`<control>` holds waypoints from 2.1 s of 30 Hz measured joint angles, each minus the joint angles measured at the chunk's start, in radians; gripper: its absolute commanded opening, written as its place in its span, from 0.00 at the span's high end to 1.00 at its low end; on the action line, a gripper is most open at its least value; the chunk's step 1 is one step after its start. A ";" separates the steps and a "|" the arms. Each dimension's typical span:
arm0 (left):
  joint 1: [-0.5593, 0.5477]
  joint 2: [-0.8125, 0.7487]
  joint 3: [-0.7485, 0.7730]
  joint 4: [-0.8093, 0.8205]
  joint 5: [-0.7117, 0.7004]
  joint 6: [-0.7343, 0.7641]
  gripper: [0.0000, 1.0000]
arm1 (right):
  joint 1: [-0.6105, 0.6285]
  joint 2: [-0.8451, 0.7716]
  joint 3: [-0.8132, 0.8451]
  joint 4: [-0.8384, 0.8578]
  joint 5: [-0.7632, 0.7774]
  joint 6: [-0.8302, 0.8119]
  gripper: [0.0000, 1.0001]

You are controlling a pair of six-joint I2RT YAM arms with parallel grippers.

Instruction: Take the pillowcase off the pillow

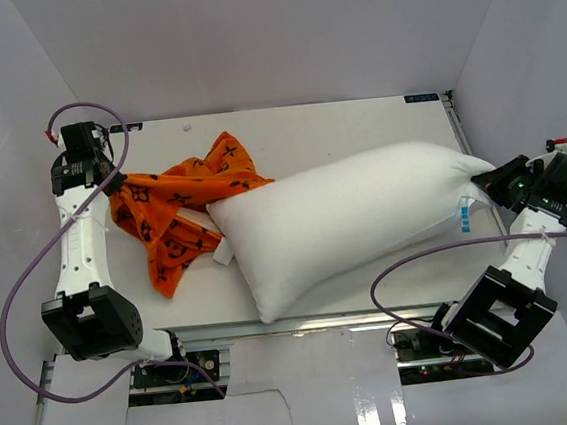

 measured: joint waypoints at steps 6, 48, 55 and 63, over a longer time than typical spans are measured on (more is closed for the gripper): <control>0.014 0.060 0.123 0.012 -0.049 0.018 1.00 | -0.026 0.005 0.001 0.060 0.056 -0.005 0.92; -0.838 0.303 -0.180 0.307 0.108 -0.044 0.26 | 0.486 0.201 0.299 0.079 0.336 -0.139 0.03; -1.043 0.308 -0.173 0.367 0.074 -0.108 0.26 | 0.539 0.061 0.091 0.017 0.387 -0.165 0.03; -1.093 0.323 -0.156 0.421 0.024 -0.171 0.25 | 0.534 0.160 0.073 0.129 0.340 -0.168 0.04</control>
